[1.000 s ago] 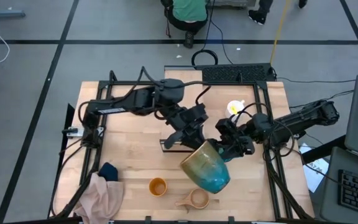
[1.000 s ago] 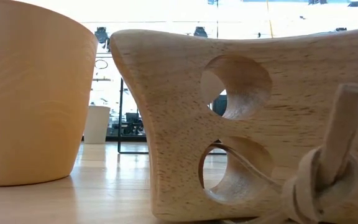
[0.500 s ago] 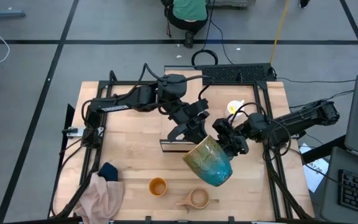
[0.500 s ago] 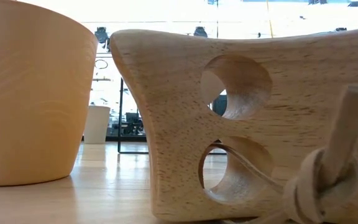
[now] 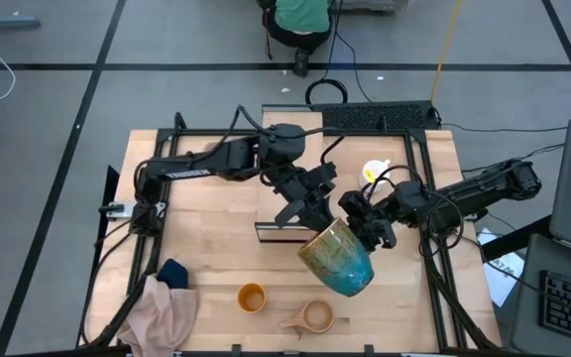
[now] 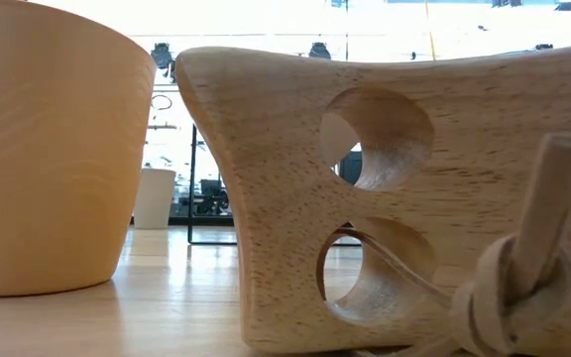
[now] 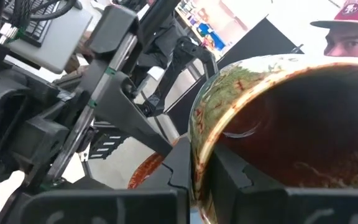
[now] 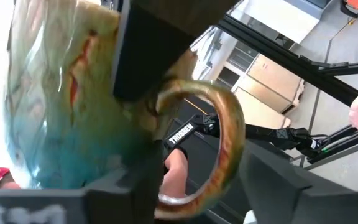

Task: Stack small to large cups/mugs on shelf
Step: Put the brown mug on the shelf

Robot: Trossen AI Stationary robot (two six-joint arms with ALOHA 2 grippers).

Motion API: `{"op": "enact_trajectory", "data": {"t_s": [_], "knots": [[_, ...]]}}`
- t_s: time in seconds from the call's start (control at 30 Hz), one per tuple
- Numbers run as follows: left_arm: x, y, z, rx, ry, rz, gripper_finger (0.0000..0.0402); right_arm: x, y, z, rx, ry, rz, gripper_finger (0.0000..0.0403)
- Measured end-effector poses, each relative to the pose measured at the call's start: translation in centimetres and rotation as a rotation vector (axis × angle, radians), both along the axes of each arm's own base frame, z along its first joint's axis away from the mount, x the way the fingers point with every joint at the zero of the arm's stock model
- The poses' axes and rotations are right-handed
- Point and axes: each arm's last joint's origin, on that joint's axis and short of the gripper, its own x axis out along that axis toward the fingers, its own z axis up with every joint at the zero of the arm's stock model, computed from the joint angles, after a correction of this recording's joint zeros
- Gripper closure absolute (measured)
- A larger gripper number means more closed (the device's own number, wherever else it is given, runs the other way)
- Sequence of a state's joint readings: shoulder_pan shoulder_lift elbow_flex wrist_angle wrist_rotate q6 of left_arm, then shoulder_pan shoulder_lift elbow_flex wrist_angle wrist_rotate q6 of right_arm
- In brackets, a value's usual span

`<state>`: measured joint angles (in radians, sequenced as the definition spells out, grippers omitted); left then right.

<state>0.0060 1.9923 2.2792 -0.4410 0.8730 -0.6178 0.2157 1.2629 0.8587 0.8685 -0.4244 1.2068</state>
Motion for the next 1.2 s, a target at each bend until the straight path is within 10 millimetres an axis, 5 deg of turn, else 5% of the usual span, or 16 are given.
{"op": "enact_trajectory", "data": {"t_s": [0.4,1.2], "knots": [[0.2,0.2,-0.2,-0.029,0.013,-0.019,0.0372,0.2,-0.3,-0.4,-0.027,0.017,-0.025,0.0356],[-0.6,1.6,0.4,-0.096,0.079,-0.107,0.0334,0.2,-0.2,-0.6,-0.094,0.001,-0.021,0.0385]]}}
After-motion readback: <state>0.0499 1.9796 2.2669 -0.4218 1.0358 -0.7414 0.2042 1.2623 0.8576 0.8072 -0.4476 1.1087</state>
